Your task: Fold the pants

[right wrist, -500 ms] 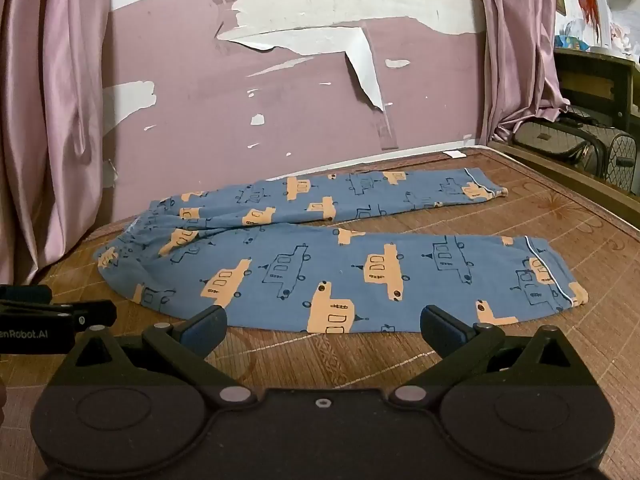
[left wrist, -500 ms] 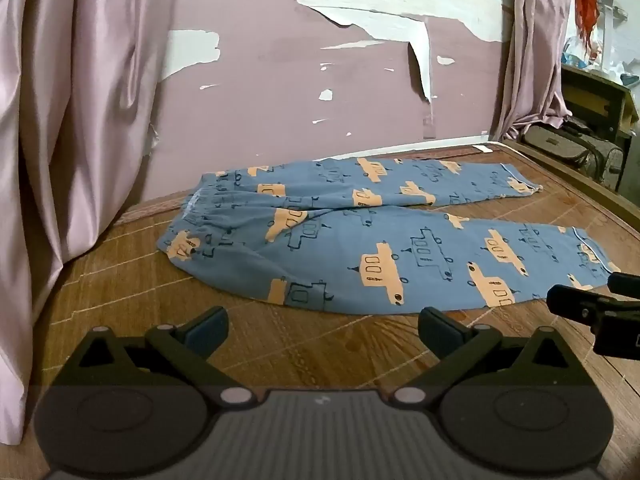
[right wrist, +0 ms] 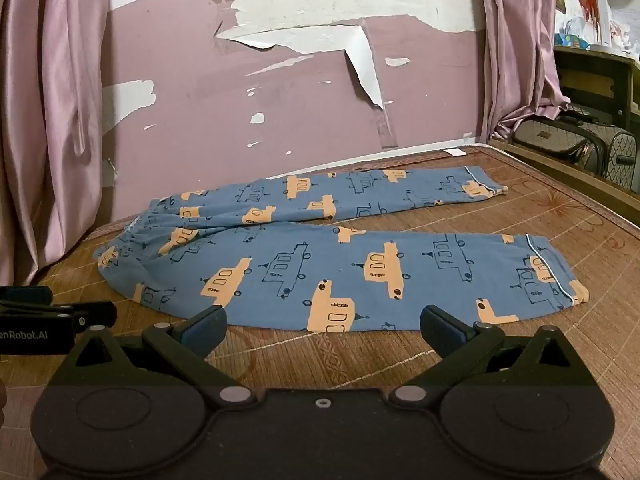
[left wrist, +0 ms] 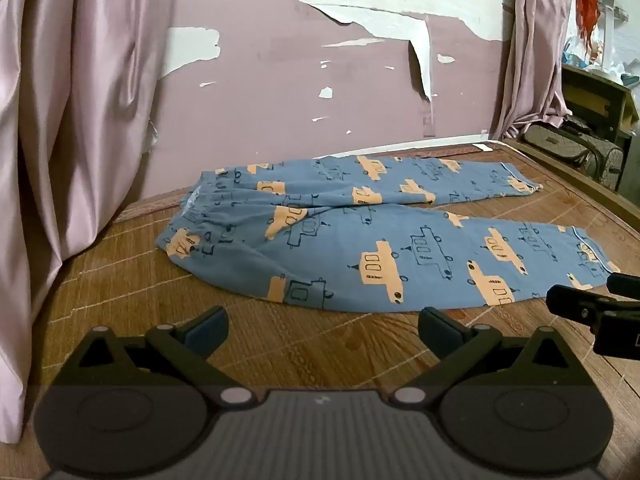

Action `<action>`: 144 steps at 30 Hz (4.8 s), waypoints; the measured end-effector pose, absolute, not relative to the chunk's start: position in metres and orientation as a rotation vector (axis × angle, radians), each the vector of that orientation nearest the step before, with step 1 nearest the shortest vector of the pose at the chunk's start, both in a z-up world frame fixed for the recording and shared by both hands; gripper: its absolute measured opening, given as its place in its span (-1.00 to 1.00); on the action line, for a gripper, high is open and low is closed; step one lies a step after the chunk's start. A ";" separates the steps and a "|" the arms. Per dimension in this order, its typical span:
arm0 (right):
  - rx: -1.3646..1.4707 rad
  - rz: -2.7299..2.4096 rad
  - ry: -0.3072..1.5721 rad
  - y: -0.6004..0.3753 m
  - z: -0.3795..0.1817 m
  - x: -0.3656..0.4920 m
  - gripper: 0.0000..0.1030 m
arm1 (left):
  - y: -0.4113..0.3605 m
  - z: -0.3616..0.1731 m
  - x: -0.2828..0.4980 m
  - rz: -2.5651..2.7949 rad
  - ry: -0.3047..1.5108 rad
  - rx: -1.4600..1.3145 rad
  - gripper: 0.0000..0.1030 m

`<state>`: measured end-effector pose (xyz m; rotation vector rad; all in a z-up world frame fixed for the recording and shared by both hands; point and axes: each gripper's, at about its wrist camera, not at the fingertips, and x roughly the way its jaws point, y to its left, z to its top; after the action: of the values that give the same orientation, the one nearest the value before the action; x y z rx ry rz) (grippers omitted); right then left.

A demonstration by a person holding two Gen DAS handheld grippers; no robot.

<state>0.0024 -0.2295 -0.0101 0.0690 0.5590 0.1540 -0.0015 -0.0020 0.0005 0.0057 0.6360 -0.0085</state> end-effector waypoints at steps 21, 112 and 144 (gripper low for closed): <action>0.071 0.154 0.564 -0.229 -0.011 0.003 0.99 | -0.001 -0.003 0.001 -0.009 0.650 0.010 1.00; -0.250 0.586 0.742 -0.247 -0.048 0.478 0.41 | 0.032 -0.035 0.403 -0.244 0.742 0.453 0.37; -0.302 0.564 0.696 -0.234 -0.051 0.461 -0.95 | 0.034 -0.034 0.415 -0.216 0.796 0.319 -1.00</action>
<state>0.4611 -0.2344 -0.0512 -0.3025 0.6962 0.5644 0.4150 0.0336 -0.0337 0.3192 0.7961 -0.2163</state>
